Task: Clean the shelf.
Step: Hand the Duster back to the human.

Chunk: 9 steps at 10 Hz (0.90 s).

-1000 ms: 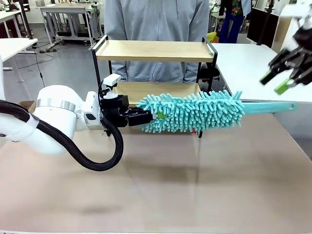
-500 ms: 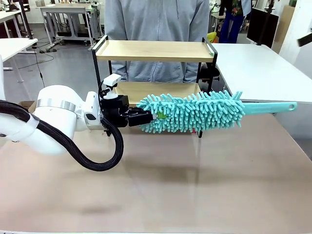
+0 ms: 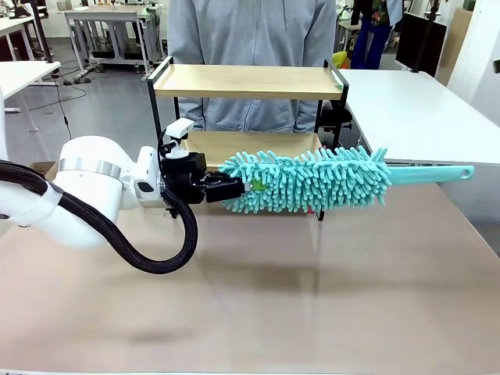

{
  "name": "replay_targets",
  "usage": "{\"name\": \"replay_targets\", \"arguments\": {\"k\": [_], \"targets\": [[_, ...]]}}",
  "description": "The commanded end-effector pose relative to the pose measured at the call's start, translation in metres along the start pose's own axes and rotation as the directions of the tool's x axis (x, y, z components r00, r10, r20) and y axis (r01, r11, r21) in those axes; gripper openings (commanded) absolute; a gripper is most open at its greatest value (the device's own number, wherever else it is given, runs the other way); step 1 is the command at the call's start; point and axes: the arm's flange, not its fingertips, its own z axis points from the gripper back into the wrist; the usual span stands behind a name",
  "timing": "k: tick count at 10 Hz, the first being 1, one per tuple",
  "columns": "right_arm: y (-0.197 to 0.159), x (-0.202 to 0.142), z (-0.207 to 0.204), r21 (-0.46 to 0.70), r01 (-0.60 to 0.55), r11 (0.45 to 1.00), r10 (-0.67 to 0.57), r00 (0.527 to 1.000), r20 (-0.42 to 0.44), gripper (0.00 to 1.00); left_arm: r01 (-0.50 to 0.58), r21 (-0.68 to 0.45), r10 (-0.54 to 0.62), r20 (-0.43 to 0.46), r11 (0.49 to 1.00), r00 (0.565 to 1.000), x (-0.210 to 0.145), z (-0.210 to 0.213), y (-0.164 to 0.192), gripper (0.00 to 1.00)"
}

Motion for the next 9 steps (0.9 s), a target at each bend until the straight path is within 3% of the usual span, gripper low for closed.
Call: {"name": "replay_targets", "arguments": {"k": [1,4,6,9], "targets": [[0.002,0.003,0.000,-0.008,-0.019,1.000,0.019,1.000,-0.012,1.00,0.043,0.021,-0.043,-0.016,0.999,0.999,0.036,0.010,-0.011,0.17],[0.002,0.003,0.000,-0.008,-0.019,1.000,0.019,1.000,-0.012,1.00,0.118,0.098,-0.123,0.050,0.988,0.991,0.099,0.029,-0.037,0.17],[0.002,0.003,0.000,-0.008,-0.019,1.000,0.019,1.000,-0.012,1.00,0.161,0.224,-0.182,0.075,0.961,0.980,0.142,0.061,-0.066,0.17],[0.002,0.003,0.000,-0.008,-0.019,1.000,0.019,1.000,-0.012,1.00,0.229,0.467,-0.304,0.089,0.854,0.949,0.182,0.132,-0.123,0.17]]}}
